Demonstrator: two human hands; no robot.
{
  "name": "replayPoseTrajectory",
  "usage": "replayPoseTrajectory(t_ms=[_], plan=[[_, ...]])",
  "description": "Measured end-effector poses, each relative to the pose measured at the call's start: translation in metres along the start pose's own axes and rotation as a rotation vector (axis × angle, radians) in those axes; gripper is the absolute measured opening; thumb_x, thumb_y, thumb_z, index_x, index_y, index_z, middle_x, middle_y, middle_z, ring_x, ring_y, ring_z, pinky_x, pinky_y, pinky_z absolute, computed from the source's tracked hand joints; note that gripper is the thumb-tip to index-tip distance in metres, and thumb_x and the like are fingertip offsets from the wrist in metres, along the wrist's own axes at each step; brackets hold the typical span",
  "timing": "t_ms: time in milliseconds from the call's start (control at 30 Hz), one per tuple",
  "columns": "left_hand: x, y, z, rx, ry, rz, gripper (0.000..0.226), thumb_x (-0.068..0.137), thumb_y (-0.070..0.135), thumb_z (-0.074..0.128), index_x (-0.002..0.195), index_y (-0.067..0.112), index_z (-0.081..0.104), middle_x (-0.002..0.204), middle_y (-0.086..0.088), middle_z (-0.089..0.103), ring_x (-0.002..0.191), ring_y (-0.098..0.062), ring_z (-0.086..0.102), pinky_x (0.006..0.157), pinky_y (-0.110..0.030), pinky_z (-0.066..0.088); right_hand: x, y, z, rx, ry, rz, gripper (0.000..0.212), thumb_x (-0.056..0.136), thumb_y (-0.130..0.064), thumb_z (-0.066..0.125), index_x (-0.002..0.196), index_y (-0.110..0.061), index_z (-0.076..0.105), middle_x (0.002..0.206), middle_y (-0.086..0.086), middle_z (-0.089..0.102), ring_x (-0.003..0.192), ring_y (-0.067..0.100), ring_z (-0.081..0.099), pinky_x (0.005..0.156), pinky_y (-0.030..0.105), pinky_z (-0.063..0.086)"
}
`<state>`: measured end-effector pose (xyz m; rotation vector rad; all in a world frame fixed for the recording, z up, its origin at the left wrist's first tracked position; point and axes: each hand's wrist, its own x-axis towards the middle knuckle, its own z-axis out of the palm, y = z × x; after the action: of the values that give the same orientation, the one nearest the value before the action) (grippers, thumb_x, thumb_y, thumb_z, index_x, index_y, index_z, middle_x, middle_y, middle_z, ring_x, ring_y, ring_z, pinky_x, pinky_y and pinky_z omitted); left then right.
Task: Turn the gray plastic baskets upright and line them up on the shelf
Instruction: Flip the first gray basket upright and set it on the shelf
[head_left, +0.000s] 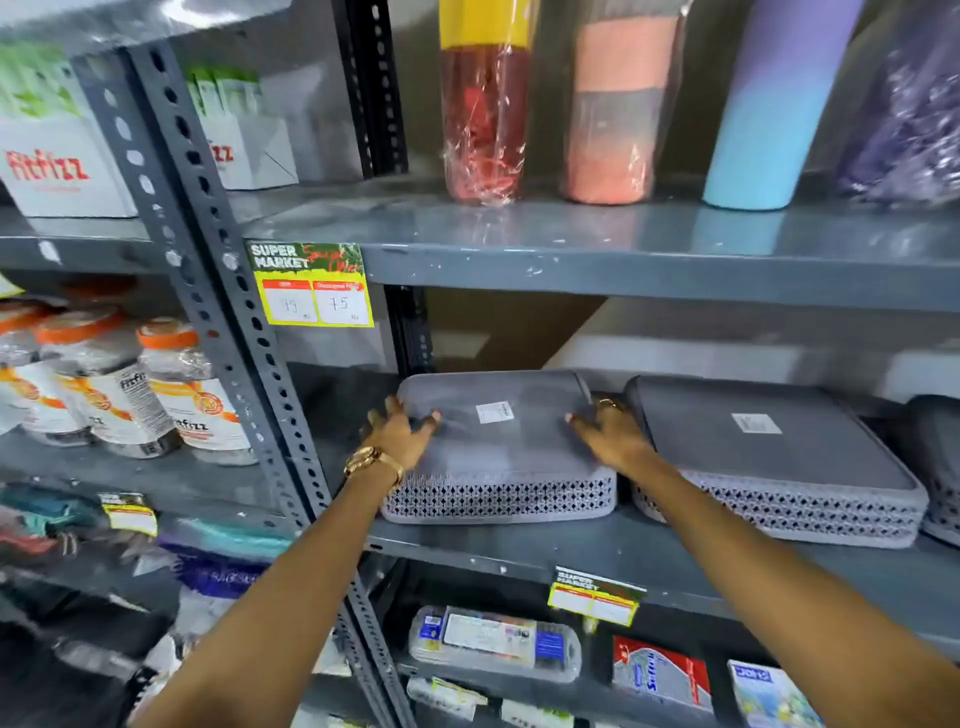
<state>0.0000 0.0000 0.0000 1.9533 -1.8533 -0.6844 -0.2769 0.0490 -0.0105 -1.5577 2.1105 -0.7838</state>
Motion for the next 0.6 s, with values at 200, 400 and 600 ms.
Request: replayPoseTrajectory(t_ms=[200, 400, 600], plan=[[0.039, -0.009, 0.019, -0.130, 0.017, -0.158, 0.077, 0.085, 0.066, 0.044, 0.134, 0.007, 0.037, 0.137, -0.025, 0.050, 0.125, -0.046, 0.048, 0.103, -0.052, 0.040, 0.032, 0.000, 0.025, 0.217, -0.004, 0.232, 0.060, 0.090, -0.045, 0.053, 0.134, -0.005, 0.044, 0.135, 0.019, 0.053, 0.118, 0.037, 0.054, 0.095, 0.036, 0.043], [0.045, -0.023, 0.032, -0.212, 0.133, -0.069, 0.076, 0.076, 0.077, 0.040, 0.116, 0.013, 0.042, 0.121, -0.023, 0.062, 0.111, -0.045, 0.057, 0.092, -0.050, 0.044, 0.037, 0.001, 0.034, 0.294, 0.074, 0.342, 0.079, 0.081, -0.068, 0.048, 0.132, -0.007, 0.047, 0.138, 0.019, 0.051, 0.121, 0.039, 0.051, 0.100, 0.045, 0.041], [0.059, -0.008, 0.016, -0.374, 0.366, 0.093, 0.080, 0.078, 0.075, 0.038, 0.124, 0.010, 0.039, 0.124, -0.025, 0.060, 0.112, -0.046, 0.057, 0.091, -0.053, 0.047, 0.037, -0.020, 0.012, 0.647, 0.223, 0.175, 0.070, 0.085, -0.062, 0.049, 0.140, -0.020, 0.040, 0.145, 0.007, 0.046, 0.132, 0.029, 0.042, 0.107, 0.034, 0.030]])
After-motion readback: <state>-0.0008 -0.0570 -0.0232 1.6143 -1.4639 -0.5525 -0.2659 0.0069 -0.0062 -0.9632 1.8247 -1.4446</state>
